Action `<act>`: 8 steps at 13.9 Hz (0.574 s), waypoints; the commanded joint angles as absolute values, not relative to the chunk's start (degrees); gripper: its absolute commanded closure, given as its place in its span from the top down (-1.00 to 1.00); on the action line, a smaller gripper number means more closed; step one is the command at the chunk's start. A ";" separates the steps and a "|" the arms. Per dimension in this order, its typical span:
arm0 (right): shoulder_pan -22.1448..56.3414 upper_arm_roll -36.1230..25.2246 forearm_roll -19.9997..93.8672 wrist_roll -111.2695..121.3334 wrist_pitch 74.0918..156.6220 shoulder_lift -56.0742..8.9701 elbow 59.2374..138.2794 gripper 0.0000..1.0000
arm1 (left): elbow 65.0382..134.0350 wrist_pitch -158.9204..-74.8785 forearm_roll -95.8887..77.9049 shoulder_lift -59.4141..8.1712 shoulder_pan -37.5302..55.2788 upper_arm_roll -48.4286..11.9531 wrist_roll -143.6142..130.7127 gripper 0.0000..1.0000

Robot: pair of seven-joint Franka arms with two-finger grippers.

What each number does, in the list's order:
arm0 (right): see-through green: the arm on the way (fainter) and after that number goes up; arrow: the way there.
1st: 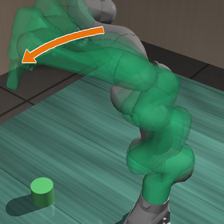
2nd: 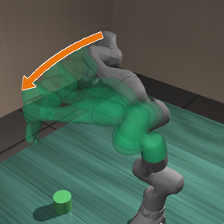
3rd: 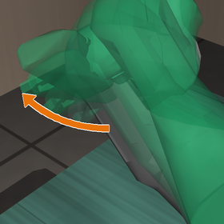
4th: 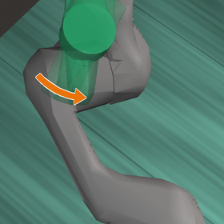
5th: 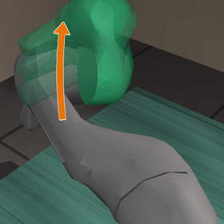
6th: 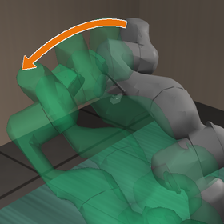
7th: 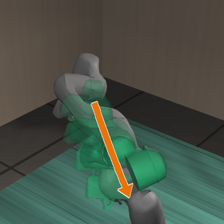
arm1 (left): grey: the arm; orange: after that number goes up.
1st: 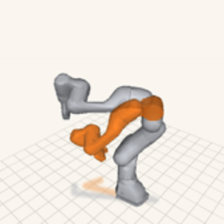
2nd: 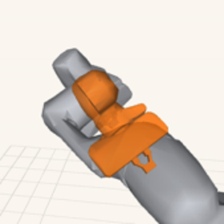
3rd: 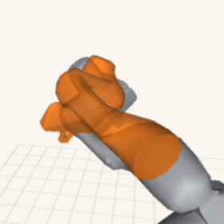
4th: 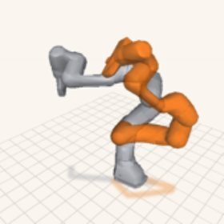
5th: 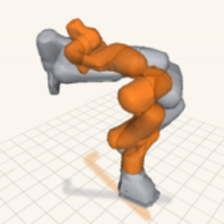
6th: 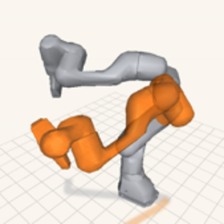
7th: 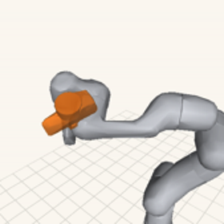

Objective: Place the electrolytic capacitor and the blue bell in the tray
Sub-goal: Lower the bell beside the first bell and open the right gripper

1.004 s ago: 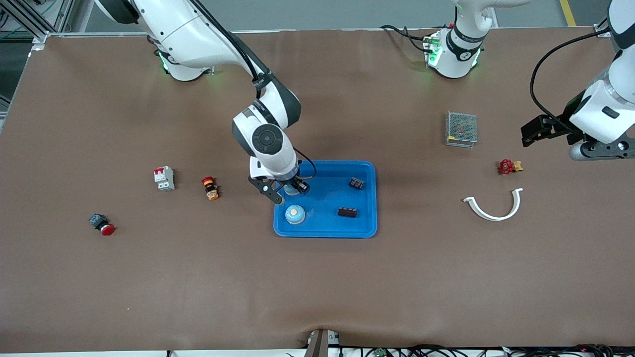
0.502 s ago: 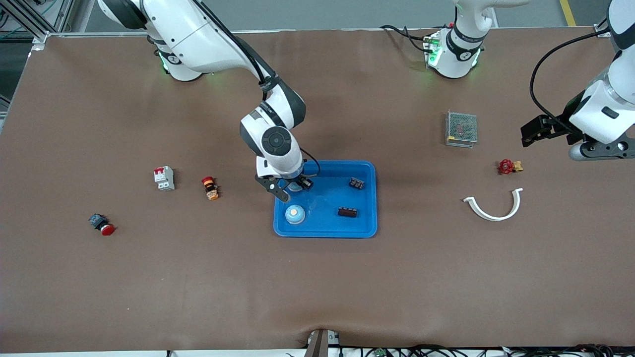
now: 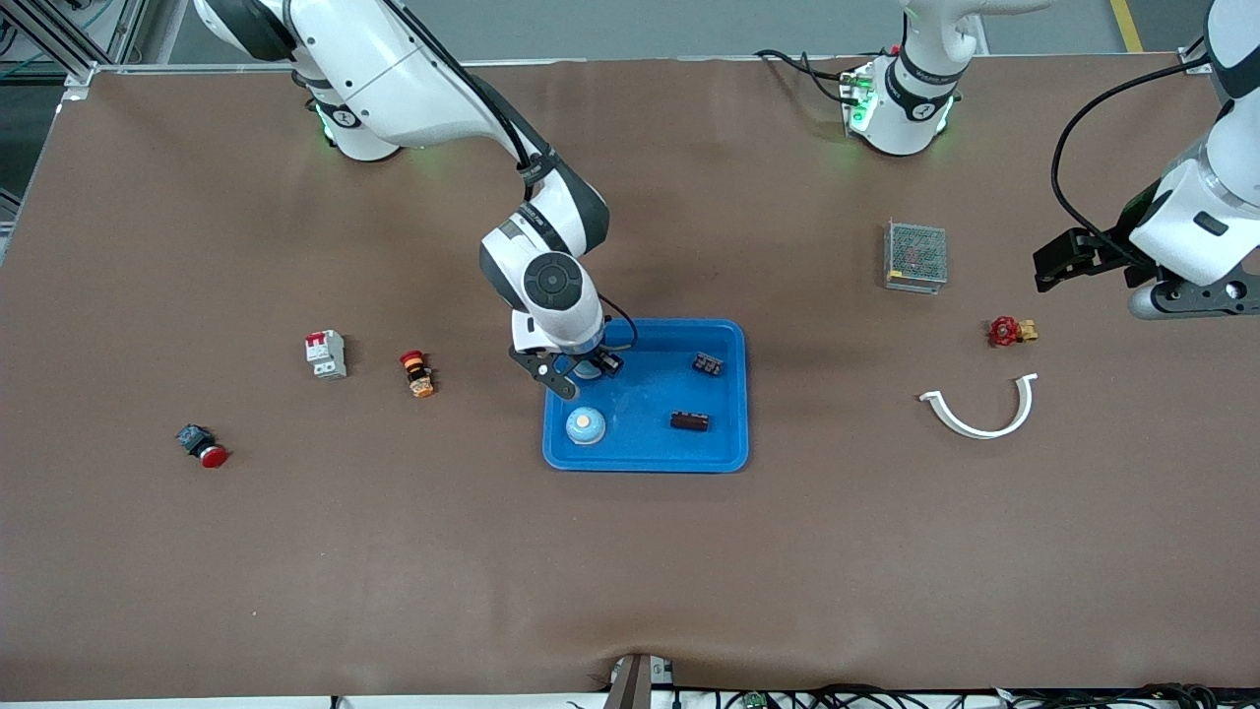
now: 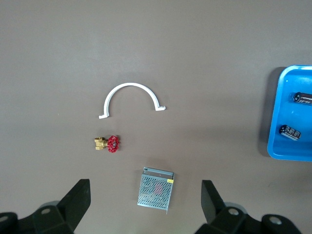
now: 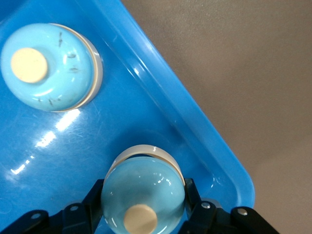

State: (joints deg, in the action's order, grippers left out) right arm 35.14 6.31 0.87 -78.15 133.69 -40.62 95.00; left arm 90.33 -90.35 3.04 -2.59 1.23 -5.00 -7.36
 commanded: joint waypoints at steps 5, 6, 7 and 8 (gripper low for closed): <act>35.51 5.98 1.32 -78.48 133.94 -42.71 92.99 -1.00 | 90.70 -91.05 4.04 -2.02 1.49 -4.83 -7.73 1.00; 35.51 5.98 1.32 -78.75 134.03 -43.06 92.47 -1.00 | 90.70 -91.05 3.96 -2.02 1.49 -4.83 -7.73 1.00; 35.51 5.98 1.32 -78.84 134.03 -43.24 92.20 -1.00 | 90.62 -91.05 4.04 -2.02 1.49 -4.83 -7.73 1.00; 35.51 5.98 1.41 -78.84 133.95 -43.33 91.76 -1.00 | 90.62 -91.05 4.04 -1.93 1.49 -4.83 -7.65 1.00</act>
State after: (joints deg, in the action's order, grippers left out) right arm 35.14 6.26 0.87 -78.21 134.25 -41.94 94.33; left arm 90.32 -90.55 3.04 -2.59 1.23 -5.00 -7.36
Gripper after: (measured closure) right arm 0.313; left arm 0.000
